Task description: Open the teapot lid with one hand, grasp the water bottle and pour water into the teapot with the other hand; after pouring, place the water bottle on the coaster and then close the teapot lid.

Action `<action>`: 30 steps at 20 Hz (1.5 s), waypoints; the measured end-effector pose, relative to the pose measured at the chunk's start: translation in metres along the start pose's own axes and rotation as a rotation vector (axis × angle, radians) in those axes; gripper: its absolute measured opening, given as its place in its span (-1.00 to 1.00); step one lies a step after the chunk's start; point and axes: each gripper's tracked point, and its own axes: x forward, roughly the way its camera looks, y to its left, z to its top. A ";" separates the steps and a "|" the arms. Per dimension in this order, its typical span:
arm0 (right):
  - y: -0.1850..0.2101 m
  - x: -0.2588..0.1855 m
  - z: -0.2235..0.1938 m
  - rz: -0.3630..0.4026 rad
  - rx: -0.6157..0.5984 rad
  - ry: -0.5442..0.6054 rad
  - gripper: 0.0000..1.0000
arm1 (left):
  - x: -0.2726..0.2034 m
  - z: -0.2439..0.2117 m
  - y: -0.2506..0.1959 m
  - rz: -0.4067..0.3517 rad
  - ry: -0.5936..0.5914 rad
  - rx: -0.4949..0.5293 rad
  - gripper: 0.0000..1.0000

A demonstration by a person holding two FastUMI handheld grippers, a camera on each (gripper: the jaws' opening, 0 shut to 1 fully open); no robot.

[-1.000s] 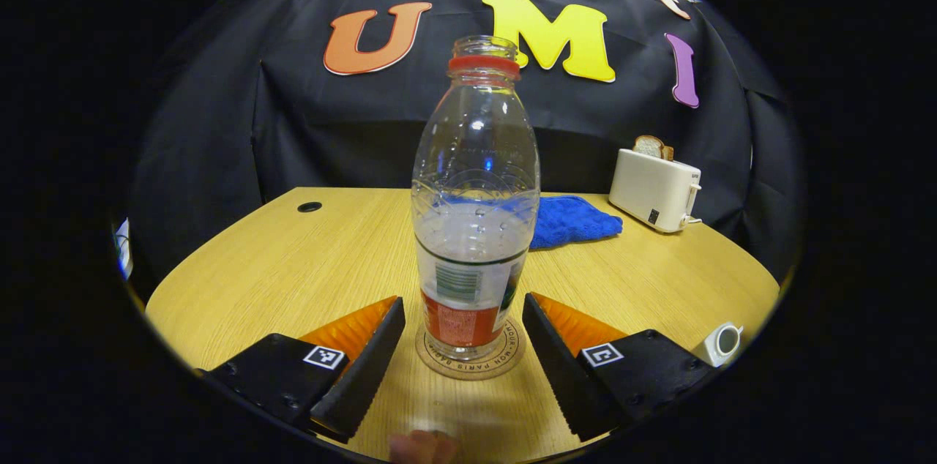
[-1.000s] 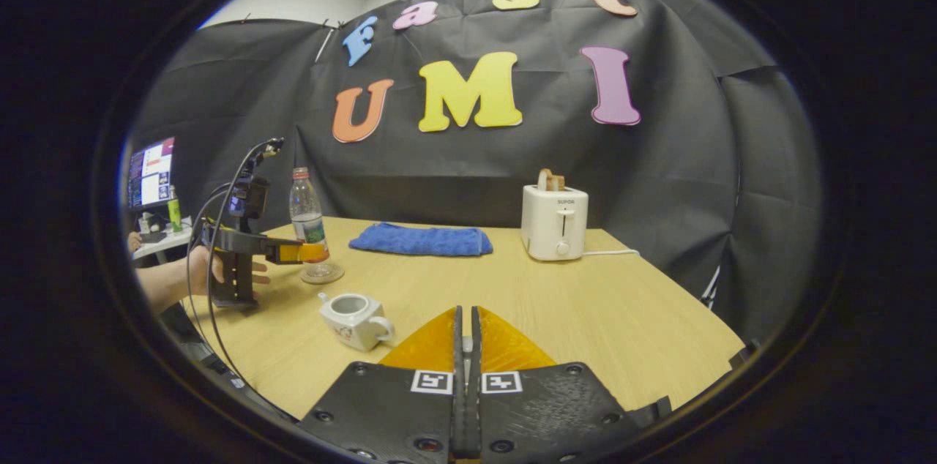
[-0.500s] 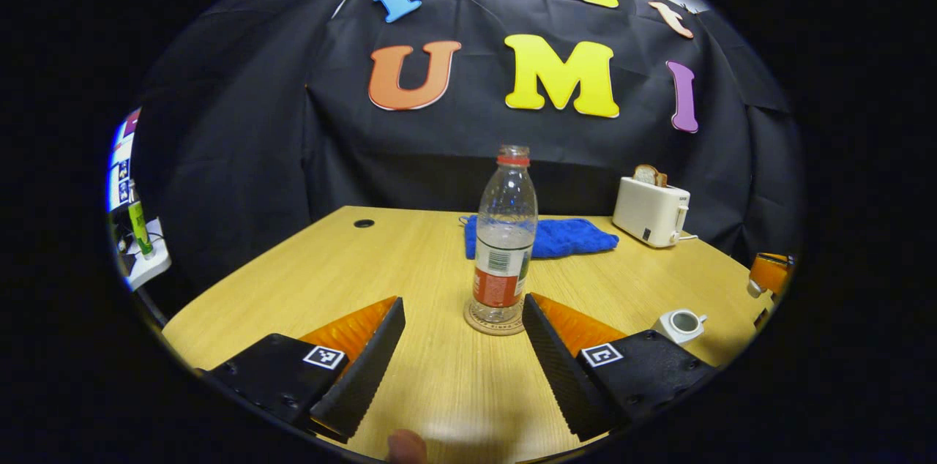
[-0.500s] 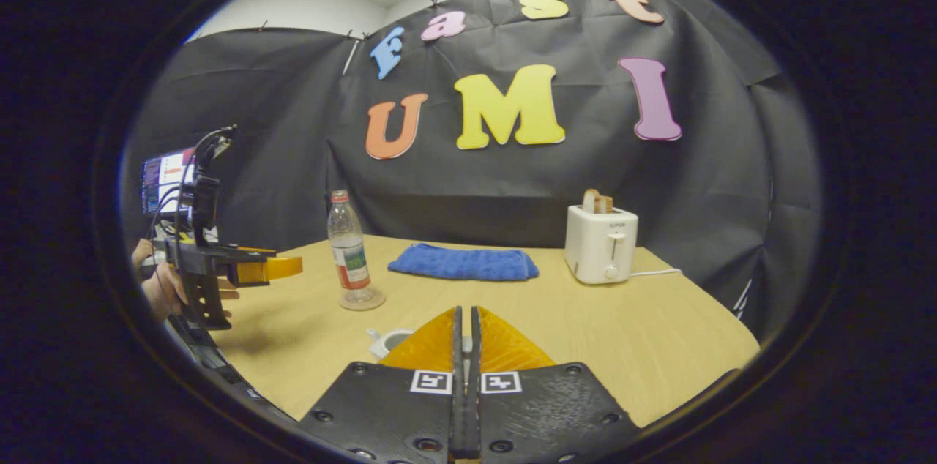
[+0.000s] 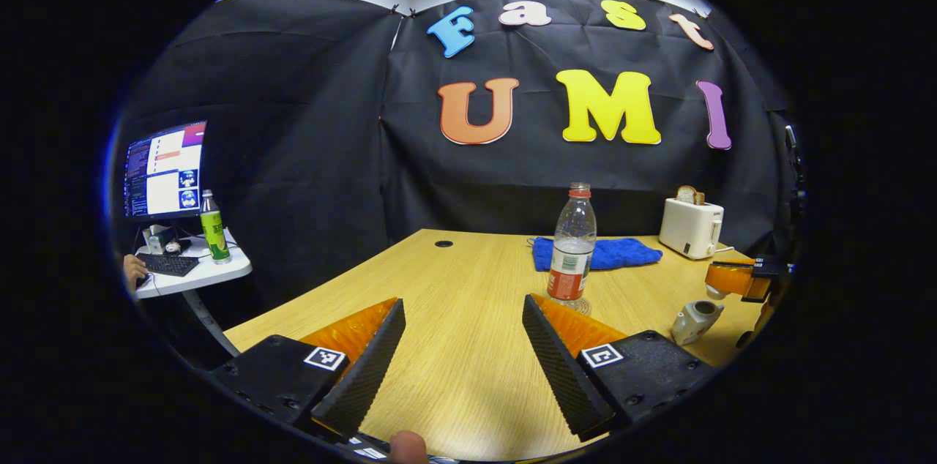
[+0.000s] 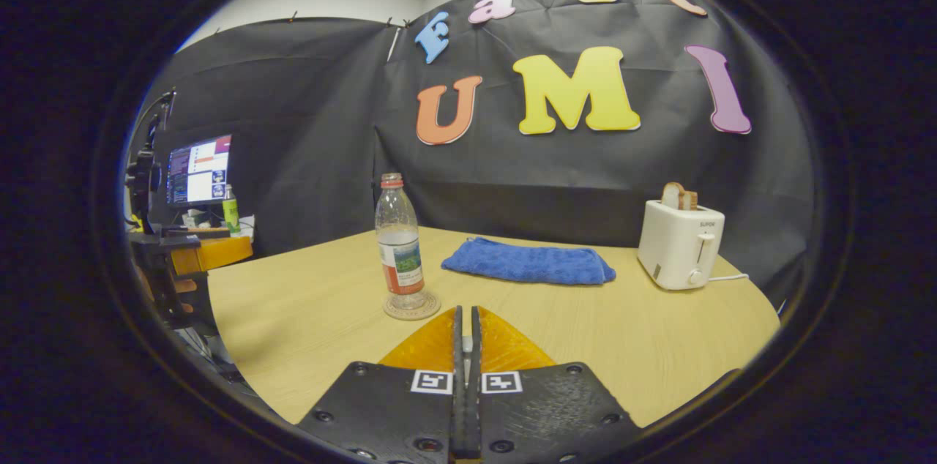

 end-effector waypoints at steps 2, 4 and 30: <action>-0.003 0.005 -0.006 -0.007 -0.004 0.008 -1.00 | -0.006 -0.001 0.009 0.017 -0.007 -0.017 1.00; -0.006 0.007 -0.011 -0.019 -0.003 0.008 -1.00 | -0.009 -0.001 0.015 0.026 -0.011 -0.027 1.00; -0.096 -0.167 0.068 -0.472 -0.038 -0.271 0.95 | -0.046 0.055 -0.183 -0.282 -0.184 0.058 1.00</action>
